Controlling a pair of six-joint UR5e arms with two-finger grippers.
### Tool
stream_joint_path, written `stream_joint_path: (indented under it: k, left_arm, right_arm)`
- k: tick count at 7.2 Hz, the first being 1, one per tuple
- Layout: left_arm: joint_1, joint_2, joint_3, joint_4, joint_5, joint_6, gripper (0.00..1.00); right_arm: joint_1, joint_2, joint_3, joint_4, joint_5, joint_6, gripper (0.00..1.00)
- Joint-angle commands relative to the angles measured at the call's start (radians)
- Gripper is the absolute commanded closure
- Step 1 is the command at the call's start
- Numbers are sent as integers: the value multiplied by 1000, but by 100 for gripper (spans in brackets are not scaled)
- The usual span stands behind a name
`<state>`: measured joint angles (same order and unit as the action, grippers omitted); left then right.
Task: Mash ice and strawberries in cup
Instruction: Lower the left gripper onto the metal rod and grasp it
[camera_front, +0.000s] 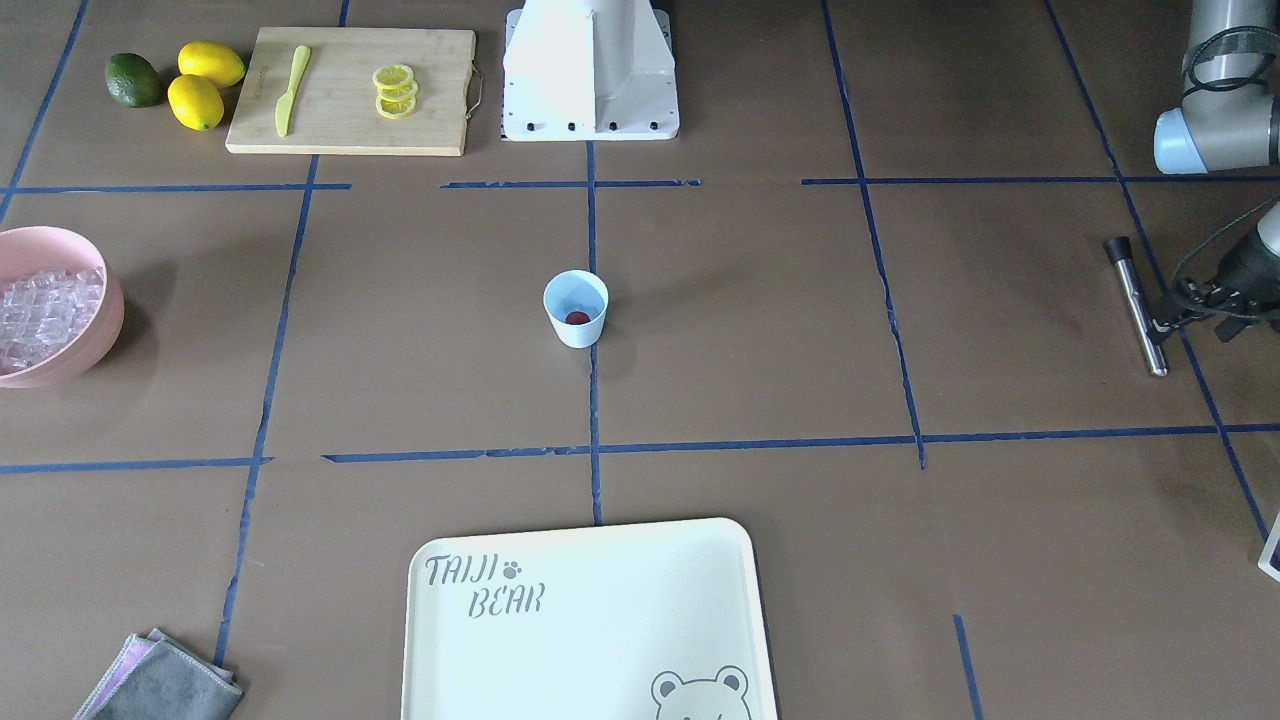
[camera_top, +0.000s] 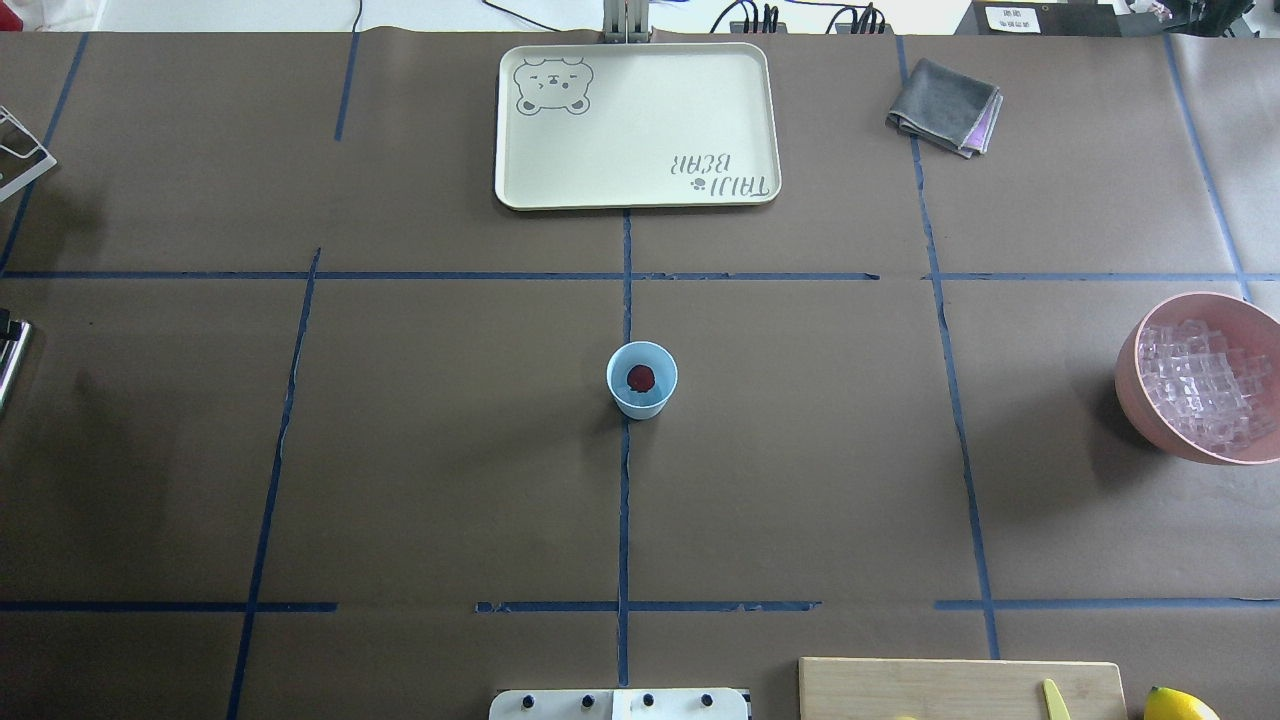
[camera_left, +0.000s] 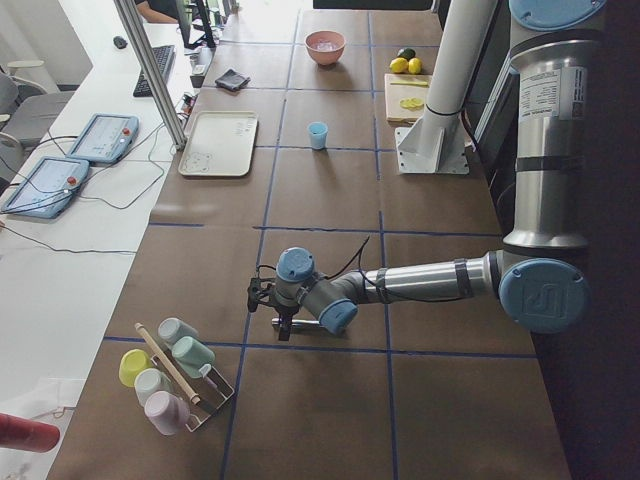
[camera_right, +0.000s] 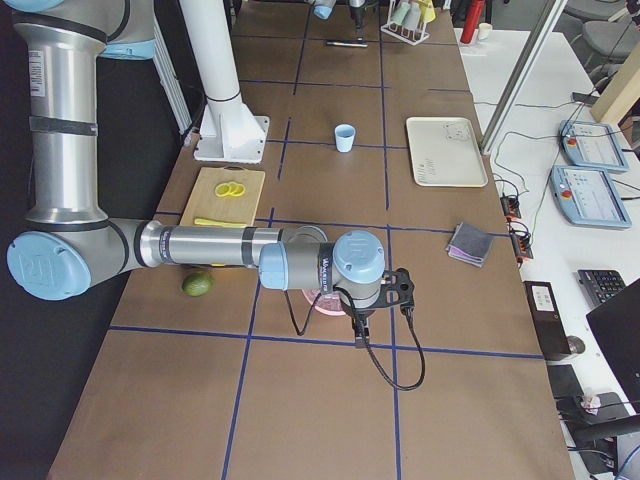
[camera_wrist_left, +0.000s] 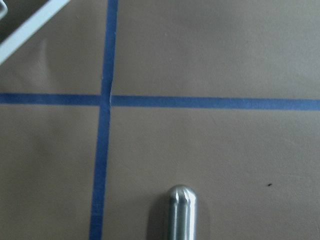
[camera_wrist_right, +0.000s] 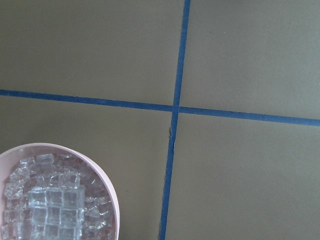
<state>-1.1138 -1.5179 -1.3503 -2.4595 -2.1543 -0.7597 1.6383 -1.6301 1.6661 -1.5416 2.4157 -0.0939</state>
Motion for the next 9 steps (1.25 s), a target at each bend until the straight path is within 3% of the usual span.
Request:
stream_joint_path:
  k: [1, 3, 4, 8, 9]
  left_arm:
    - [31, -2, 28, -61, 2, -47, 0]
    - [31, -1, 26, -61, 2, -44, 0]
    - [31, 4, 25, -62, 1, -41, 7]
    - [26, 15, 26, -62, 1, -35, 47]
    - [25, 15, 23, -62, 1, -35, 66]
  right_arm:
    - [0, 3, -2, 0, -1, -1, 1]
    - [0, 3, 4, 0, -1, -1, 1]
    - [0, 3, 1, 0, -1, -1, 1]
    - [0, 4, 4, 0, -1, -1, 1]
    - [0, 4, 4, 0, -1, -1, 1]
